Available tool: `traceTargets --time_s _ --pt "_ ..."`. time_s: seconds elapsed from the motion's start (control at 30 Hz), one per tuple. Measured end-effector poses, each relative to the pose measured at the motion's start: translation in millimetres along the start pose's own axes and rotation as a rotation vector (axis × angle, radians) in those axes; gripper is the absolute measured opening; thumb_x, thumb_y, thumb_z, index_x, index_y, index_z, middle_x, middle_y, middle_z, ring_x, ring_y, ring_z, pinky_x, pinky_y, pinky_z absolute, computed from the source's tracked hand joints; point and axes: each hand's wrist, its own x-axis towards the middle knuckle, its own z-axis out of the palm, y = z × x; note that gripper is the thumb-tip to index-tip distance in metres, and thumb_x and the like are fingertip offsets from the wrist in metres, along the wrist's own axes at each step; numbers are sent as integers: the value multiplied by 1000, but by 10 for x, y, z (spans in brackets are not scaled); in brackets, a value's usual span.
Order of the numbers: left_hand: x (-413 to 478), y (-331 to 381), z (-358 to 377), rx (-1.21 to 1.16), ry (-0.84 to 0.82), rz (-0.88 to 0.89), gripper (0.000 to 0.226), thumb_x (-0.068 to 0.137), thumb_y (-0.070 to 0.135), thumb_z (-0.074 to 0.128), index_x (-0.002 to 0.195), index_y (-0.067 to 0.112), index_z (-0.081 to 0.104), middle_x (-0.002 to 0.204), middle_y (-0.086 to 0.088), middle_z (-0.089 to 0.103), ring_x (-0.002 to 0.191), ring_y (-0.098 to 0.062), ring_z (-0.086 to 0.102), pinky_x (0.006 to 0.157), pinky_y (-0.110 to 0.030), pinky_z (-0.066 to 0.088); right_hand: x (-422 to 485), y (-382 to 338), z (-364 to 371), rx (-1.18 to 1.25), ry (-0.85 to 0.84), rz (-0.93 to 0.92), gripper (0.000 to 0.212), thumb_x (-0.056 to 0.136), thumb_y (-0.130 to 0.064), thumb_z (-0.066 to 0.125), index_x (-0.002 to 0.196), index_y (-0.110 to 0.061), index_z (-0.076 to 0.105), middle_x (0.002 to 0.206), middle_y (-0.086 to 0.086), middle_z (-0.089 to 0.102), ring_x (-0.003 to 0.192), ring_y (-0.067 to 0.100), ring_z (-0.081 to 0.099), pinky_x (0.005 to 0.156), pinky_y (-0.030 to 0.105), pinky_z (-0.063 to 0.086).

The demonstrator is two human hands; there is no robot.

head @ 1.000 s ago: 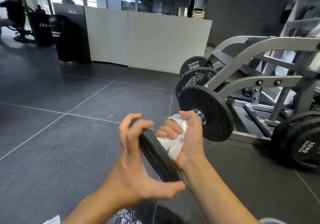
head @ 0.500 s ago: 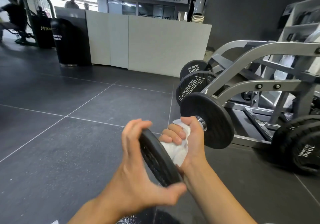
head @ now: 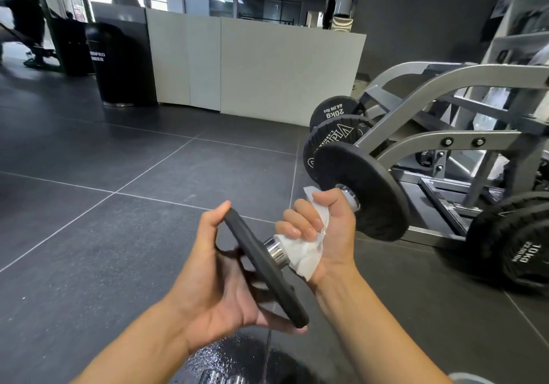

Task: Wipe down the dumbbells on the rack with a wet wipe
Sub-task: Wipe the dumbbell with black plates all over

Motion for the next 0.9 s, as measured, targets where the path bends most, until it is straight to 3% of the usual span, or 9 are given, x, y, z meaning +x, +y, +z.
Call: traceTargets --time_s 0.1,0.17,0.27,0.37,0.47,0.6,0.67,0.8,0.9 --pt "-7 -73 -7 -137 -57 -31 108 66 79 72 139 -1 61 126 -32 64 106 -49 67 96 -81 41 -2 -28 32 -65 -3 -2 45 79 -22 50 40 -20 28 36 -4 19 32 10 23 43 21 23" --pt "22 -172 -8 4 38 283 96 48 58 89 131 17 60 116 -15 69 98 -38 71 80 -62 57 0 -38 61 -62 39 -46 48 84 -21 50 42 -20 27 37 -5 20 32 10 22 42 20 23" --pt "-36 -201 25 955 139 940 113 43 42 91 142 40 38 136 25 56 126 -5 57 97 -30 54 31 -41 73 54 129 -100 46 84 -18 53 46 -22 27 40 -6 20 34 9 21 40 19 25" --pt "4 -121 -161 1965 12 1500 94 64 40 92 143 34 42 158 -14 29 153 -43 27 114 -67 37 40 -27 73 117 170 -84 46 86 -19 50 47 -21 27 39 -6 21 33 10 23 37 19 28" --pt "92 -104 -206 2238 16 1665 71 76 31 83 138 36 48 155 -13 31 153 -45 25 108 -81 29 50 -48 50 125 182 -68 48 90 -18 46 46 -20 28 38 -5 22 30 10 26 34 18 29" --pt "97 -127 -143 1552 184 1421 62 78 44 84 127 33 48 156 10 31 147 -17 39 104 -38 48 77 -26 7 94 129 -48 46 83 -16 45 41 -20 26 37 -5 19 32 10 22 39 18 27" --pt "-18 -125 -61 1108 254 1010 100 52 42 93 135 45 39 147 16 36 126 -8 54 97 -23 49 74 -22 -8 59 73 -65 48 84 -15 45 41 -21 27 37 -6 20 32 9 22 40 19 26" --pt "-27 -100 -39 89 88 349 89 39 49 95 118 30 59 123 -12 52 94 -31 66 71 -54 60 59 -84 -32 54 -200 -63 42 68 -14 65 38 -19 35 35 -5 28 32 9 25 38 20 30" --pt "-40 -109 -47 -180 -96 -65 102 67 76 77 134 1 62 123 -26 53 106 -47 62 97 -80 41 49 -107 -61 65 -342 -17 43 70 -14 72 40 -17 42 36 -4 29 36 10 22 40 21 32"
